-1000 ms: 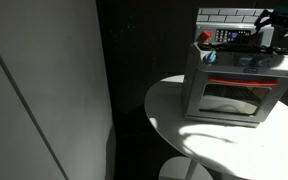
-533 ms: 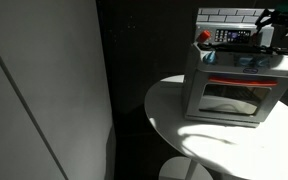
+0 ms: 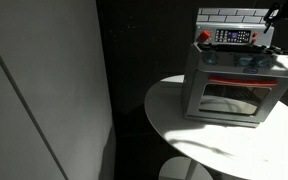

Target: Press the orange button on the stove

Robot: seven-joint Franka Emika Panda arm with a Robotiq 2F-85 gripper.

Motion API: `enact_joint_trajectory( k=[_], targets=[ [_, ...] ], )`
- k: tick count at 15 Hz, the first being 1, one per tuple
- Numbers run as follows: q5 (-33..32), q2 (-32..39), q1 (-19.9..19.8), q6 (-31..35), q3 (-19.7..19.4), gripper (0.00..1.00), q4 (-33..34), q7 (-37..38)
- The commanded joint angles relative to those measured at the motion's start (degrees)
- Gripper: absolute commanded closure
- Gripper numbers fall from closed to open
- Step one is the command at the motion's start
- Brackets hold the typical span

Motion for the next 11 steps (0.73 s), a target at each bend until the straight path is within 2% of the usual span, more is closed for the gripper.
enact_joint_trajectory(
  k=[1, 6, 11],
  targets=[
    [3.85, -5.07, -0.65, -8.81, 0.67, 0.00, -1.53, -6.15],
    [3.68, -8.11, -1.02, -20.12, 0.45, 0.00, -0.42, -10.82],
    [3.24, -7.06, -1.00, -19.49, 0.76, 0.00, 0.16, -9.37]
  ],
)
